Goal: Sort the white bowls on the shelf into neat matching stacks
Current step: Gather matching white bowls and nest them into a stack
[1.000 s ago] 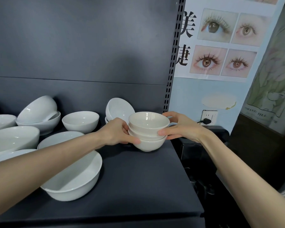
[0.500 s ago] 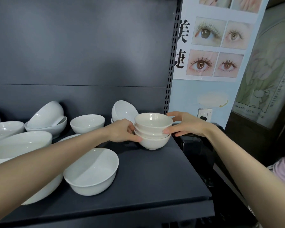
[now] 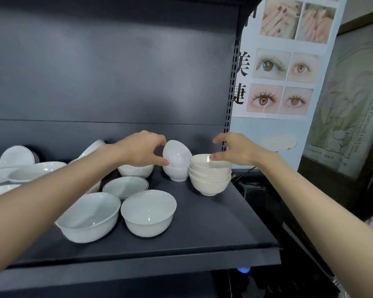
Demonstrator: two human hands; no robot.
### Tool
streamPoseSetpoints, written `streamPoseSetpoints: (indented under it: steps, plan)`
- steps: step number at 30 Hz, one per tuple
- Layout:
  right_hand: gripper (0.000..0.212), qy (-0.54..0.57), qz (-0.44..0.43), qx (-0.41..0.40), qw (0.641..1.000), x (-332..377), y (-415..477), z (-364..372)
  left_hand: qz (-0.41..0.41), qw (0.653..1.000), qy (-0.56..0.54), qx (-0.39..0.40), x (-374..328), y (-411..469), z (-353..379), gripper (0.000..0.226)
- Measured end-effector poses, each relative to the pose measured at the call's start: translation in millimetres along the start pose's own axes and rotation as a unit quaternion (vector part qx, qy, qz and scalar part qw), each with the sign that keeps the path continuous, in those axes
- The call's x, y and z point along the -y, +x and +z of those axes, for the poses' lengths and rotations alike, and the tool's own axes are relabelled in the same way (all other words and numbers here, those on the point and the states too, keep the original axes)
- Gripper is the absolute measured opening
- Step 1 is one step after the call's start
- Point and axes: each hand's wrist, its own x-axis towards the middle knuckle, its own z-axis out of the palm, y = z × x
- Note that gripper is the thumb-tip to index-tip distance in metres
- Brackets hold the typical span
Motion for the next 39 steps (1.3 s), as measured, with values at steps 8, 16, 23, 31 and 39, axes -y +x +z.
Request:
streamPoseSetpoints:
  steps: [8, 16, 23, 31, 39]
  plan:
    - [0.056, -0.034, -0.064, 0.009, 0.997, 49, -39, 12, -0.040, 0.998, 0.031, -0.037, -2, -89, -19, 0.059]
    - [0.058, 0.022, -0.092, 0.048, 0.994, 88, -87, 38, -0.099, 0.995, -0.017, -0.015, -2, -181, -10, 0.055]
    - [0.069, 0.082, -0.071, 0.077, 0.991, 115, -99, 61, -0.130, 0.987, -0.086, -0.040, 20, -210, 1, 0.061]
    - [0.105, 0.142, 0.004, 0.077, 0.987, 131, -94, 101, -0.156, 0.964, -0.214, -0.021, 74, -211, 43, 0.105]
    - [0.104, 0.239, 0.079, 0.041, 0.967, 142, -99, 124, -0.147, 0.914, -0.377, -0.043, 104, -202, 81, 0.070]
